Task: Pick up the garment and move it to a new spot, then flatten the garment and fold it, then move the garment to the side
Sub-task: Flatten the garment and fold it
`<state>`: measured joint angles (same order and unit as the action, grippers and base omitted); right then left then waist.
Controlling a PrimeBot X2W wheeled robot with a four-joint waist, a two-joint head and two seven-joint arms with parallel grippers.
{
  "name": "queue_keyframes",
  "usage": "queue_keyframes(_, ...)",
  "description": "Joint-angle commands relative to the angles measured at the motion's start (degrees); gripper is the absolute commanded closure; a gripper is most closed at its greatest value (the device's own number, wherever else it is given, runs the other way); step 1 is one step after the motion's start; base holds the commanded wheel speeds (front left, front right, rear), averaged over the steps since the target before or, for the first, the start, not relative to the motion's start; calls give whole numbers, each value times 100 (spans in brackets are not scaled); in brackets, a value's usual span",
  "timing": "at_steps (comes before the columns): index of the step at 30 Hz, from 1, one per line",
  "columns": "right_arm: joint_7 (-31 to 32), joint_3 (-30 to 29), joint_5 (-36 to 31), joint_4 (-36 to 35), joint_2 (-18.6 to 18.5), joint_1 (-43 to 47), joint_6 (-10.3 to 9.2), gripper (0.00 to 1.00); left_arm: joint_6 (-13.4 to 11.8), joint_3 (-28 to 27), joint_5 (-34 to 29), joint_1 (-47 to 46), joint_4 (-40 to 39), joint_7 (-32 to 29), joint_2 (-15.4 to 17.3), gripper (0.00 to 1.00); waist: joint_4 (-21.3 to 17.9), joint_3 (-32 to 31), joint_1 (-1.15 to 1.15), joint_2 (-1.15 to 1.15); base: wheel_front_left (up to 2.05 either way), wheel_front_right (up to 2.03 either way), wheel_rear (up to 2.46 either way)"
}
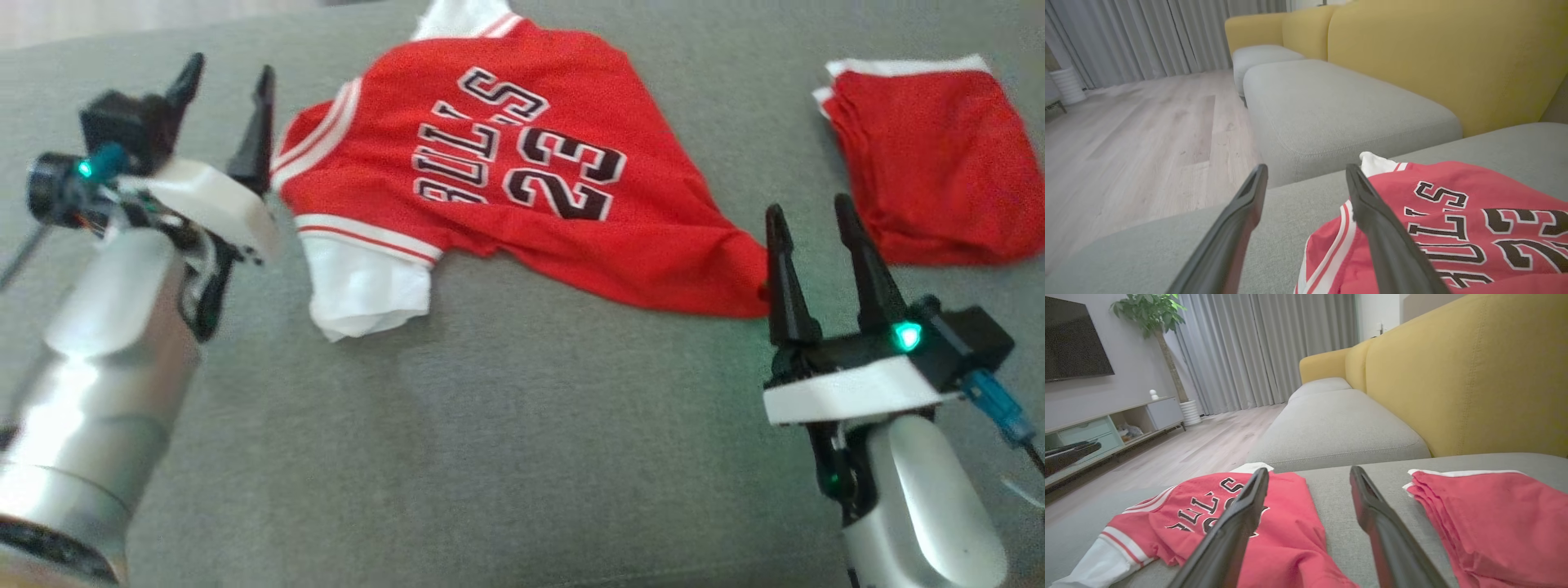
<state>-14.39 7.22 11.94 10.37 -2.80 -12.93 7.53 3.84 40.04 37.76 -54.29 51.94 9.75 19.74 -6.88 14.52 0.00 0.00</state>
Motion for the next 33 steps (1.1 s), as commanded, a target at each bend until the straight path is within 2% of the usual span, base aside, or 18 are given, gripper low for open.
queue_keyframes(1,-61,40,-57,-136,-8,98,-4,0,-151,-204,-86,38,-277,271,167,0,314,-263,0,0,0,0,0)
queue_keyframes(8,-61,-152,-104,-103,-8,380,-4,0,-941,-592,-219,1316,-1530,519,133,0,827,-593,0,0,0,0,0)
queue_keyframes(9,-61,-152,-104,-103,-8,380,-4,0,-941,-592,-219,1316,-1530,519,133,0,827,-593,0,0,0,0,0)
queue_keyframes(13,-61,-209,-112,-68,-8,574,-4,0,-1350,-780,-380,2510,-2534,523,76,0,1094,-697,0,0,0,0,0)
queue_keyframes(19,-61,-90,-120,-61,-8,523,-4,0,-1338,-642,-423,2857,-2797,437,107,0,1051,-640,0,0,0,0,0)
queue_keyframes(23,-61,-36,-88,-66,-8,467,-4,0,-1179,-455,-422,2705,-2774,98,78,0,872,-519,0,0,0,0,0)
queue_keyframes(30,-61,4,-67,-74,-8,403,-4,0,-868,-296,-251,2339,-2325,-364,-118,0,469,-244,0,0,0,0,0)
queue_keyframes(33,-61,6,-58,-92,-8,351,-4,0,-821,-262,-233,2164,-2014,-493,-169,0,304,-129,0,0,0,0,0)
